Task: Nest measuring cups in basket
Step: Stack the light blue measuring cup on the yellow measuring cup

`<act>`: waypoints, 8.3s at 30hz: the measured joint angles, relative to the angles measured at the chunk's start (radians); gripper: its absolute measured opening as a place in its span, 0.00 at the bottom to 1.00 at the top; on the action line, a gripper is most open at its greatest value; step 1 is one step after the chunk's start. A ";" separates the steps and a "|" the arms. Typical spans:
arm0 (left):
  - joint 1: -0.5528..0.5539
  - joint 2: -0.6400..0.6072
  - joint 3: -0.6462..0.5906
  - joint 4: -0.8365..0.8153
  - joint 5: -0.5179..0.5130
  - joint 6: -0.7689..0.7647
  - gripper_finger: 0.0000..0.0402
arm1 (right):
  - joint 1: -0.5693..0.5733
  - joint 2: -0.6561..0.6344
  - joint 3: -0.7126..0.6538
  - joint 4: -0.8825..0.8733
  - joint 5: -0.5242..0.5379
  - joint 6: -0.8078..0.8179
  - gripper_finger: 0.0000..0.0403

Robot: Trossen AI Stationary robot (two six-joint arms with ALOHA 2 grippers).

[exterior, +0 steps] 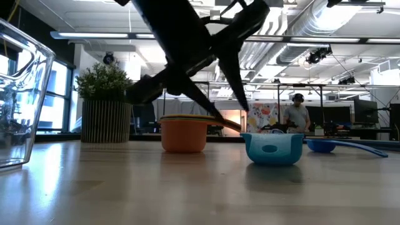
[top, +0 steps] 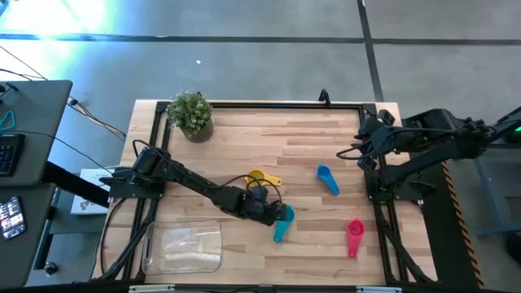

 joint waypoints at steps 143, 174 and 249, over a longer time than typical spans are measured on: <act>0.365 -0.710 0.003 -0.653 0.079 0.731 0.04 | -0.193 0.603 0.001 0.512 -0.053 0.043 0.29; 0.674 -0.752 0.003 -0.668 0.182 0.927 0.04 | -0.316 0.895 0.000 0.674 -0.442 -0.337 0.29; 0.462 -0.711 0.004 -0.662 0.105 0.568 0.04 | -0.248 0.548 0.222 0.628 -0.379 -0.225 0.29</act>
